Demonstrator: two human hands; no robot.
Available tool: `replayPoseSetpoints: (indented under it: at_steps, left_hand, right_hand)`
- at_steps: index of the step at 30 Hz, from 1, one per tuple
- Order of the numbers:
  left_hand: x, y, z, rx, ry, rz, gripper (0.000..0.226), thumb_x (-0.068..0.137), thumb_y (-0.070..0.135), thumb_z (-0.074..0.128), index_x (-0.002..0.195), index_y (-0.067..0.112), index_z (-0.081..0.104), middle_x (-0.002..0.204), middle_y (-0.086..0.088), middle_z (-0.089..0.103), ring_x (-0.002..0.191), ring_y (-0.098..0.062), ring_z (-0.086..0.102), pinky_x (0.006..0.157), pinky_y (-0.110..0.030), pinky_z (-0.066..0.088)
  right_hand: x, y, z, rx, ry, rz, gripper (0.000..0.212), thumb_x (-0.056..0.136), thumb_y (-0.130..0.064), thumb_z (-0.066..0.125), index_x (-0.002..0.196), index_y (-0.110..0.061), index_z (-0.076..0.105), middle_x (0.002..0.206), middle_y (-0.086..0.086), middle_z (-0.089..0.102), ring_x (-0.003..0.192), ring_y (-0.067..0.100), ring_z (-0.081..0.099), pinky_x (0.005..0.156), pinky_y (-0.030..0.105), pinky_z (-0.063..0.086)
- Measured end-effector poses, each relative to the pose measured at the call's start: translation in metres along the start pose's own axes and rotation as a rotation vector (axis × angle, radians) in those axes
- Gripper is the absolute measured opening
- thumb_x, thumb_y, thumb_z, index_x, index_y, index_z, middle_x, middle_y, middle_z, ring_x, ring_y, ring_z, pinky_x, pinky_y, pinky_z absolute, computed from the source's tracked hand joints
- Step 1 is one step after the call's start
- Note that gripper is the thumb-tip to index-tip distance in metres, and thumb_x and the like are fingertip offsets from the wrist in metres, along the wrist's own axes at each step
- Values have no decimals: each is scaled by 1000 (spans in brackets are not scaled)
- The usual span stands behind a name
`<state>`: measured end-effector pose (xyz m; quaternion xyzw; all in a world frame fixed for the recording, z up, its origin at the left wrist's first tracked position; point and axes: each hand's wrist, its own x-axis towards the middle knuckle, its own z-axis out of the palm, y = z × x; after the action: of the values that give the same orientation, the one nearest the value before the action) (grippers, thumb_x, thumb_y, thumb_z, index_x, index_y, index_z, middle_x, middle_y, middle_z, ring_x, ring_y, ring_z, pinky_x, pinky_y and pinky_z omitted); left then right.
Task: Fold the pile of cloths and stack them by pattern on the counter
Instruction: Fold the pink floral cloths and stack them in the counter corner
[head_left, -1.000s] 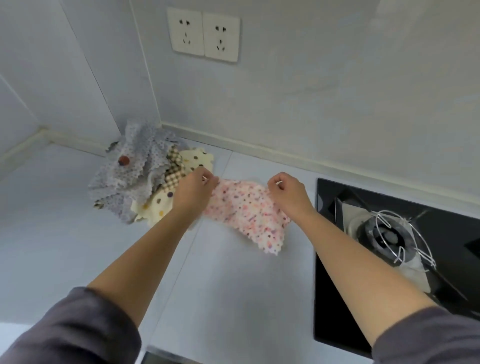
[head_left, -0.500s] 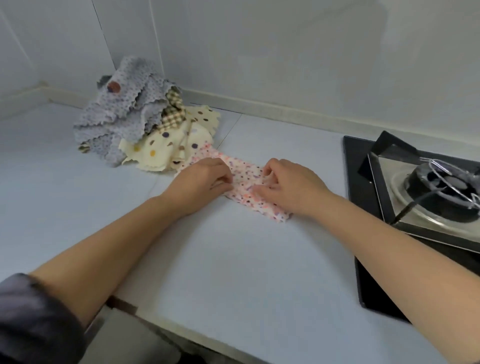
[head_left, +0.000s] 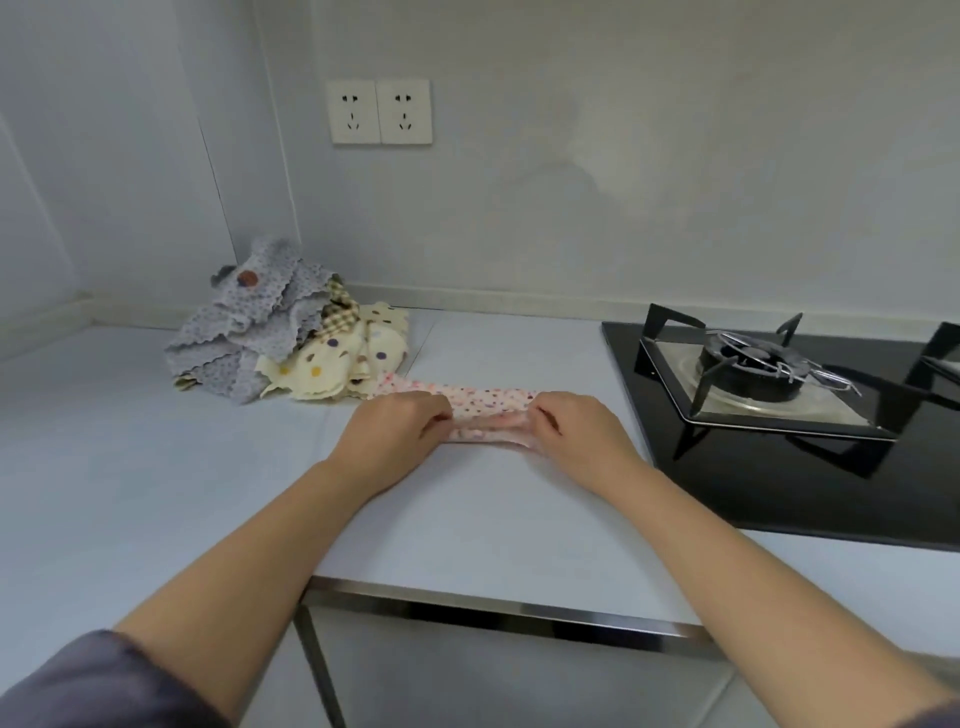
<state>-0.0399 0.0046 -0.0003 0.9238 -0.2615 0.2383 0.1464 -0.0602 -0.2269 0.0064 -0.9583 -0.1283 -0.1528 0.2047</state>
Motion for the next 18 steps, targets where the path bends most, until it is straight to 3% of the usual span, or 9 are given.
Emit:
replayPoseSetpoints:
  at_steps: [3, 6, 9, 11, 13, 15, 16, 18]
  left_hand:
    - [0, 4, -9, -2, 31, -69, 11, 92, 28, 56, 94, 23, 66, 85, 8, 67, 77, -16, 61, 58, -27, 35]
    - [2, -6, -11, 74, 5, -159, 18, 88, 19, 58, 102, 22, 67, 96, 6, 67, 88, -19, 61, 64, -27, 39]
    - [11, -20, -16, 108, 143, -335, 13, 90, 21, 61, 94, 14, 71, 89, -3, 63, 78, -25, 58, 61, -30, 38]
    - [23, -19, -23, 78, 200, -463, 19, 94, 27, 58, 89, 14, 69, 82, -4, 62, 71, -27, 57, 56, -29, 38]
    - [42, -16, -31, -33, 158, -576, 23, 98, 30, 50, 84, 19, 65, 73, -3, 64, 69, -28, 59, 52, -27, 38]
    - [64, -13, -38, -379, 171, -633, 26, 99, 26, 44, 85, 20, 65, 72, 1, 67, 63, -26, 63, 51, -31, 48]
    - [74, -13, -41, -552, 240, -626, 27, 99, 24, 43, 92, 20, 68, 76, 0, 70, 65, -24, 66, 57, -37, 54]
    - [88, -9, -50, -663, 402, -548, 30, 99, 21, 43, 111, 21, 70, 81, -5, 70, 68, -24, 64, 67, -41, 56]
  right_hand:
    - [-1, -3, -2, 22, 146, -18, 18, 96, -16, 47, 89, -11, 63, 84, -1, 64, 79, 23, 57, 67, 33, 37]
    - [4, 4, -3, -45, 186, 0, 15, 93, -14, 51, 98, -13, 65, 78, 4, 66, 77, 30, 59, 66, 27, 29]
    - [17, 15, -9, -184, 305, -29, 16, 92, -15, 55, 96, -14, 70, 88, 4, 66, 83, 28, 59, 69, 33, 39]
    - [30, 14, -16, -227, 343, 52, 19, 95, -22, 52, 96, -19, 71, 86, 1, 65, 74, 23, 58, 62, 32, 41]
    - [47, 11, -22, -105, 306, 207, 23, 98, -27, 45, 92, -21, 67, 74, -2, 66, 65, 21, 56, 54, 29, 39]
    - [66, 7, -28, 204, 330, 265, 26, 98, -23, 41, 84, -15, 61, 66, -3, 64, 60, 18, 59, 54, 30, 48]
    - [75, 5, -31, 350, 385, 254, 24, 97, -19, 42, 81, -12, 58, 65, -4, 62, 59, 15, 58, 56, 25, 49]
    - [86, -2, -44, 511, 486, 181, 18, 96, -12, 44, 84, -12, 57, 66, -6, 54, 57, 6, 47, 51, 13, 36]
